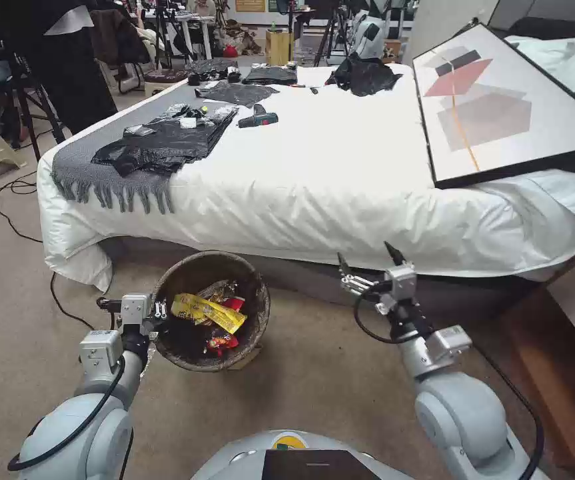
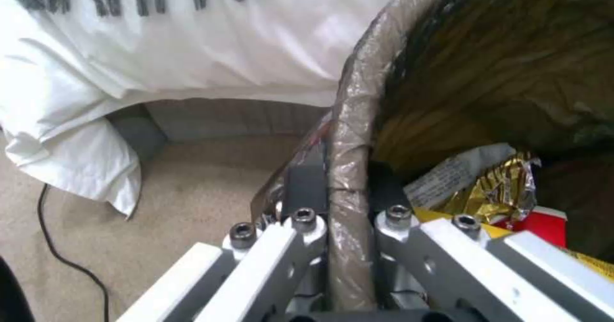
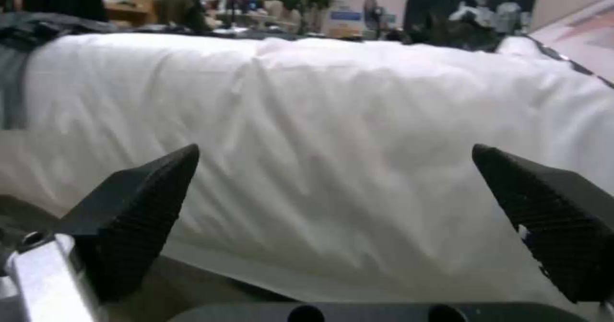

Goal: Pick up the trash bin, then pick up the garbage from the floor and place it into the trash bin.

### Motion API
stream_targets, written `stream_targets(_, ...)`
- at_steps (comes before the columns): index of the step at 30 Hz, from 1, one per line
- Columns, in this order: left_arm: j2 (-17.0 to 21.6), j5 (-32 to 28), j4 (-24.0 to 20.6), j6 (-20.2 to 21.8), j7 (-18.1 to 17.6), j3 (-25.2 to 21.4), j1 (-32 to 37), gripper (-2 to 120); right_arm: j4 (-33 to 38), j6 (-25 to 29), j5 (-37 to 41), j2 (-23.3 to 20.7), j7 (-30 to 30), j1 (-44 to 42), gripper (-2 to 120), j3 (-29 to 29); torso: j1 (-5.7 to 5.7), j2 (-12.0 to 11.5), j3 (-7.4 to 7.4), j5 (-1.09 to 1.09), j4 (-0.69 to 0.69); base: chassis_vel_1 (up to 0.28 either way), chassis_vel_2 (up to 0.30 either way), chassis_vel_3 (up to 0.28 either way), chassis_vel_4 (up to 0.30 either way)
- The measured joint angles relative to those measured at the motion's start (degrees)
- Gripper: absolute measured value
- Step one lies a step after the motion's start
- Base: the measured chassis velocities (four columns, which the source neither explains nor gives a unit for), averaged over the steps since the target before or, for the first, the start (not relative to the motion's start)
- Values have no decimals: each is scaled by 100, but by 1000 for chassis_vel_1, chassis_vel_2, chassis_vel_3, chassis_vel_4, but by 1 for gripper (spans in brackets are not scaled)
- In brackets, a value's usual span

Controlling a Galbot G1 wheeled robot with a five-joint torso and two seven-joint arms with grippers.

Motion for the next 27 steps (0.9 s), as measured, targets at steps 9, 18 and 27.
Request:
stream_targets(9, 38, 11, 0, -60, 25, -36, 22, 3, -186, 892, -184, 340, 142, -824, 100, 382, 0, 0, 0, 0, 0, 0, 0, 0, 0)
stream_targets(18, 52, 11, 0, -9, 44, -48, 28, 3, -196, 1206, -126, 372, 438, -1221, 100, 456, 0, 0, 0, 0, 0, 0, 0, 0, 0)
stream_targets(27, 47, 13, 0, 39, 61, -73, 32, 3, -214, 1201, -42, 356, 439, -1183, 100, 534, 0, 0, 0, 0, 0, 0, 0, 0, 0)
